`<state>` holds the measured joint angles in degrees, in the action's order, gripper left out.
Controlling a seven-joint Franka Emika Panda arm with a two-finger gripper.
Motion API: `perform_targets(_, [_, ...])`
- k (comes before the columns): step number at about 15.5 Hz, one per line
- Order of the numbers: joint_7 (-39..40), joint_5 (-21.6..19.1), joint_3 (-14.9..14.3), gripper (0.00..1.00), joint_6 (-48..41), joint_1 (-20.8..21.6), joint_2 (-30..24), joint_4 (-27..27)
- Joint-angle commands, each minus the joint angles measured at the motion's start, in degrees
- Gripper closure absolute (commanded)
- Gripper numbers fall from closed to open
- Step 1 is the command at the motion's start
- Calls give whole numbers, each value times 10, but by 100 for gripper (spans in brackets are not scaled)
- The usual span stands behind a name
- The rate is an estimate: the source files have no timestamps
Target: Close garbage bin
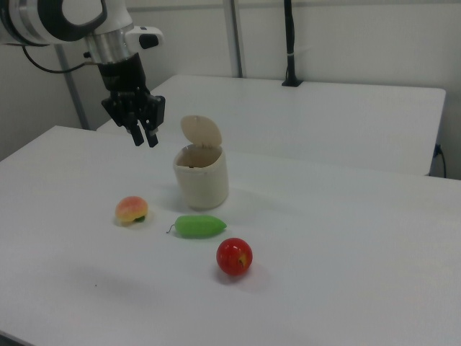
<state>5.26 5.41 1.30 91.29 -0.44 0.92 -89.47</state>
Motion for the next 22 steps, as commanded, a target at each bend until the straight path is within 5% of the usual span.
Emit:
perform_targets(1, [6,7,0,100,-8,2,-9,-9])
perform_targets(13, [6,5,0,100,35,5,21,3])
perform_targets(22, [-3,-30,-1,100,259,2,79,25])
